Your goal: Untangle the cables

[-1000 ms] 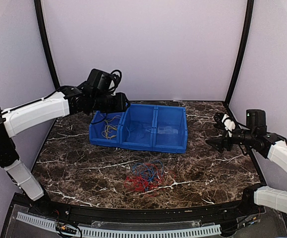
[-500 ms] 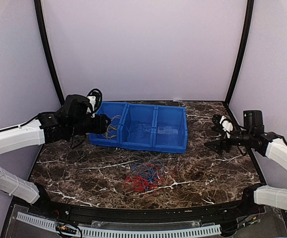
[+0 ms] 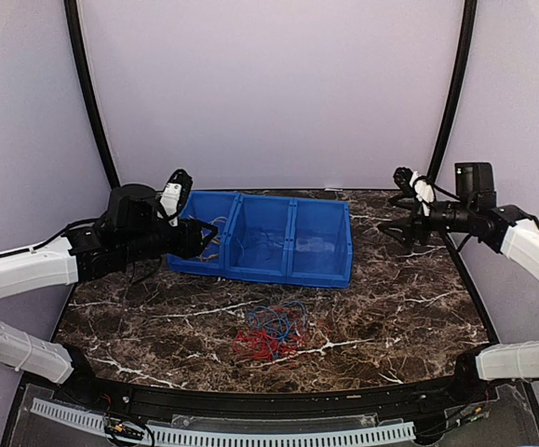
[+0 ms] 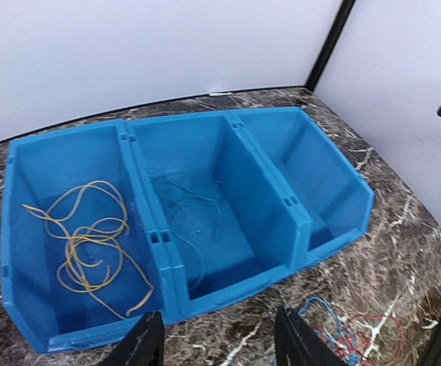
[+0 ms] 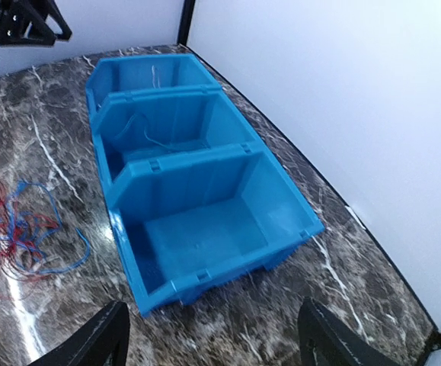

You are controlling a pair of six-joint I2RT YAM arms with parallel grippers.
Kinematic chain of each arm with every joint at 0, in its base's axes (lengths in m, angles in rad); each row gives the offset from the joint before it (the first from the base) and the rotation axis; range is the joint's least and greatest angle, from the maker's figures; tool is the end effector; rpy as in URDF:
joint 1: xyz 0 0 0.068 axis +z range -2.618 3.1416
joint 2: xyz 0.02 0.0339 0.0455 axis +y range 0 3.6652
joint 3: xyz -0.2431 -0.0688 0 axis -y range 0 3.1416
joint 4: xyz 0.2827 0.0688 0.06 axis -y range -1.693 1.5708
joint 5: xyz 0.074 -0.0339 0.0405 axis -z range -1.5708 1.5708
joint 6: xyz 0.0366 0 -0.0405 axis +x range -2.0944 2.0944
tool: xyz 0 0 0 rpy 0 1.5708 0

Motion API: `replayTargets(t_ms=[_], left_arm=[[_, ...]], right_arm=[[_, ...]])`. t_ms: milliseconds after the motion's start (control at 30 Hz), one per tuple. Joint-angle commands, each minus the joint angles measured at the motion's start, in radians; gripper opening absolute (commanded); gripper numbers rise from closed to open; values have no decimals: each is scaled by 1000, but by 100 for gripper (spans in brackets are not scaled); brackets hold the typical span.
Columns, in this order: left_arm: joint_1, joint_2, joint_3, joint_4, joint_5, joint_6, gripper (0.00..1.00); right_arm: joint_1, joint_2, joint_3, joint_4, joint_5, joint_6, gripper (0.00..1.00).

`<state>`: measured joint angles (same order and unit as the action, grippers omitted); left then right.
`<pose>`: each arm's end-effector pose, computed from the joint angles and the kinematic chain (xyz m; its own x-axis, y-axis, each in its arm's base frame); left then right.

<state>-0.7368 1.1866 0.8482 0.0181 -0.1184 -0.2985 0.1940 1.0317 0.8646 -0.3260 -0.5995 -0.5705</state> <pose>0.2401 -0.2119 0.2669 -0.3947 -0.0362 -0.9181 0.4898 0.8371 -0.2436 0.2666 0.0734 0.2849 -0.0416 -0.4626 -0.8856 -0.7953 0.5519 -0.2509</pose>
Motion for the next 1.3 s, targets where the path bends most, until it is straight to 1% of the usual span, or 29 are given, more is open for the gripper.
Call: replayTargets(t_ms=[0, 33, 100, 167, 233, 267, 300, 333, 400, 467, 500, 567, 667, 767, 967, 1133, 1200, 1233, 1267], left_arm=[[-2, 7, 36, -51, 256, 46, 50], [-3, 12, 37, -70, 318, 65, 51], [-2, 34, 29, -118, 400, 80, 51], [-3, 67, -2, -113, 442, 58, 52], [-3, 98, -76, -47, 501, 24, 53], [-3, 119, -93, 22, 525, 12, 53], [-2, 127, -123, 54, 566, -11, 53], [-2, 146, -134, 112, 577, -29, 53], [-2, 183, -155, 166, 618, -42, 52], [-6, 232, -156, 198, 667, -41, 49], [-7, 264, -149, 205, 681, -36, 46], [-9, 311, -133, 216, 689, -15, 44], [-11, 370, -101, 219, 690, 36, 46], [-11, 412, -81, 242, 711, 55, 47], [-15, 469, -76, 333, 825, 40, 39], [-30, 475, -75, 338, 867, 65, 37], [-33, 485, -68, 339, 873, 71, 30], [-34, 489, -61, 340, 871, 69, 24], [-35, 495, -60, 351, 871, 64, 22]], right_arm=[[121, 157, 167, -163, -97, -95, 72], [164, 191, 195, -196, -104, -121, 69], [249, 240, 220, -229, -104, -163, 68], [325, 291, 214, -228, -102, -185, 72], [385, 367, 218, -225, -116, -183, 76], [408, 407, 222, -223, -128, -179, 77], [433, 445, 226, -215, -136, -174, 77], [465, 477, 229, -201, -138, -169, 77], [511, 537, 238, -176, -133, -160, 78], [551, 598, 258, -189, -111, -183, 78], [568, 622, 272, -200, -94, -190, 78], [580, 654, 287, -193, -97, -171, 78], [587, 677, 289, -168, -135, -138, 78], [597, 692, 285, -150, -128, -126, 76], [598, 735, 293, -142, -143, -105, 69], [598, 749, 308, -157, -164, -105, 66], [598, 751, 309, -157, -172, -100, 66], [598, 753, 310, -159, -175, -97, 66], [598, 754, 312, -160, -178, -93, 65]])
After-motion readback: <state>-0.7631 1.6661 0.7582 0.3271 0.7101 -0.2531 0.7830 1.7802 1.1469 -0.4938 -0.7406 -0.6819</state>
